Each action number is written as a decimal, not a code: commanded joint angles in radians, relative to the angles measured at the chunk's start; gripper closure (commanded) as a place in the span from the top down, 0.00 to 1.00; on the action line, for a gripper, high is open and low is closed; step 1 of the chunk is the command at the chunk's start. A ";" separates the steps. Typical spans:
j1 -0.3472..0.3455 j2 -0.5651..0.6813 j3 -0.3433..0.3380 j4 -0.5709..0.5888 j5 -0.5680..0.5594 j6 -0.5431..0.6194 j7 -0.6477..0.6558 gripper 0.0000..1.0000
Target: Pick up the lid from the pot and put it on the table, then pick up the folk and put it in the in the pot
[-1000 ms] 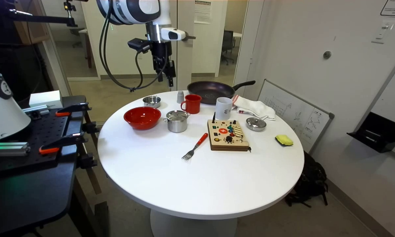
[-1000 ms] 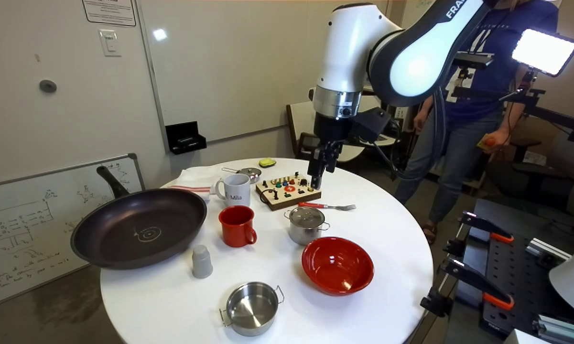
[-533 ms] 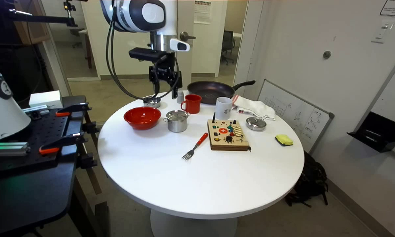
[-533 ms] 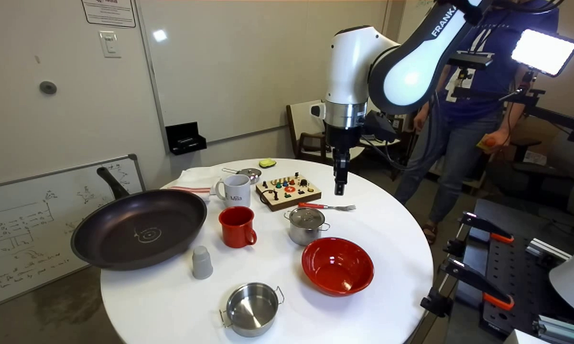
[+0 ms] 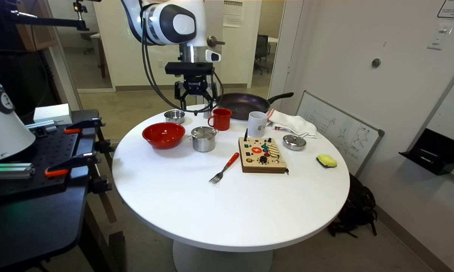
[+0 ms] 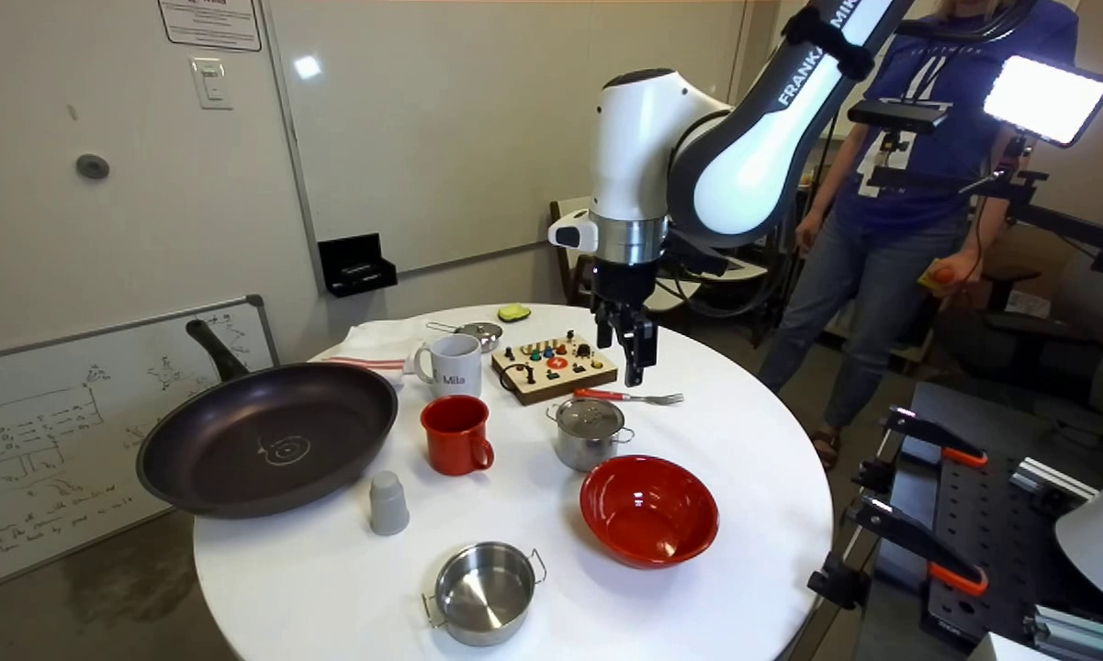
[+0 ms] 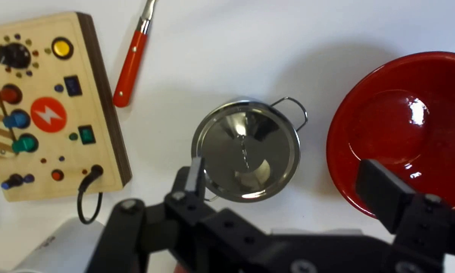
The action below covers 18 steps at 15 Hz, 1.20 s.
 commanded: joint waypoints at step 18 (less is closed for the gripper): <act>0.032 0.093 -0.022 0.091 0.224 -0.023 -0.350 1.00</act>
